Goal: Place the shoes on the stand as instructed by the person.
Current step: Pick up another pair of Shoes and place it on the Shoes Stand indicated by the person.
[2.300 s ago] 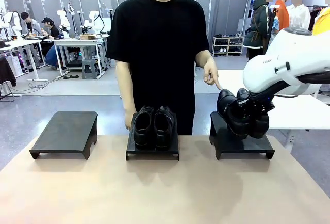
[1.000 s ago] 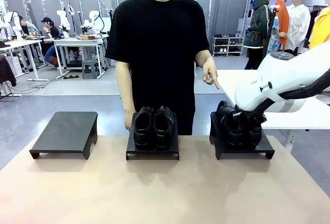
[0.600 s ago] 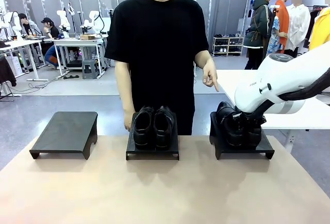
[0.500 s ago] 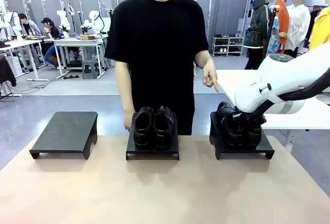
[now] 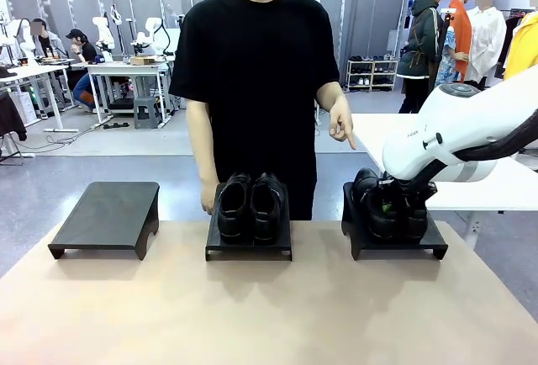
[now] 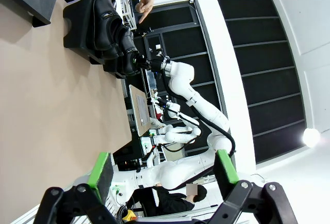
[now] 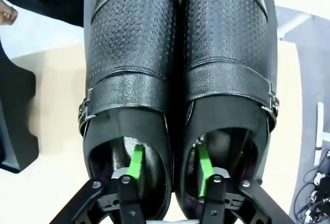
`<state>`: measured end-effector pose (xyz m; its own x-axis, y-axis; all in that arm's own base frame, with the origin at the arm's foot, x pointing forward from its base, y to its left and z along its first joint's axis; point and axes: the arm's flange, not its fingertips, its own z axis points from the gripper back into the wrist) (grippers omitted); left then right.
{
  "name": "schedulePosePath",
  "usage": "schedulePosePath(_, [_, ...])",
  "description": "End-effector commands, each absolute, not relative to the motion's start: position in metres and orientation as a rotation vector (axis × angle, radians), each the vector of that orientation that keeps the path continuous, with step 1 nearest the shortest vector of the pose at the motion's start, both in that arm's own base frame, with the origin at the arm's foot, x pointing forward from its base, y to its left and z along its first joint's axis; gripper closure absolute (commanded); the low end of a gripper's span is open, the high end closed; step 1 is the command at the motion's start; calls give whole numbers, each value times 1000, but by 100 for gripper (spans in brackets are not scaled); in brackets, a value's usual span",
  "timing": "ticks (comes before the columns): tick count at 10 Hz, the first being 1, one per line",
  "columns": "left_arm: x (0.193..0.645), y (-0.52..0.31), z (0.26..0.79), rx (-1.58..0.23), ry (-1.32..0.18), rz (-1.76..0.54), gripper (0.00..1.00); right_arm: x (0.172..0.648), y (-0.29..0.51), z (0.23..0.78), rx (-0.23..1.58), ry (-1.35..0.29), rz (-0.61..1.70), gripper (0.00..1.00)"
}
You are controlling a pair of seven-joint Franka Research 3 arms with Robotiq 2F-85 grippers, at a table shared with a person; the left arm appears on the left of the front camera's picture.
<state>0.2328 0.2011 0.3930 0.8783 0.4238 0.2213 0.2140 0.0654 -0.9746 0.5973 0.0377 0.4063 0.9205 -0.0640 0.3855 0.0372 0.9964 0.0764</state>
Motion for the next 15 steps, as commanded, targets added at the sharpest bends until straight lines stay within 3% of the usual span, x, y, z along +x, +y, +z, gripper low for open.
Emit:
schedulePosePath(1, [232, 202, 393, -1531, -534, 158, 0, 596, 46, 408, 20, -419, -75, 0])
schedulePosePath(3, [232, 202, 393, -1531, -534, 158, 0, 594, 44, 414, 25, -425, -78, 0])
schedulePosePath(4, [232, 202, 393, -1531, -534, 158, 0, 593, 44, 415, 27, -426, -79, 5])
schedulePosePath(5, [232, 202, 393, -1531, -534, 158, 0, 593, 45, 416, 29, -428, -78, 0])
schedulePosePath(15, [232, 202, 393, -1531, -534, 158, 0, 596, 39, 416, 54, -415, -43, 0])
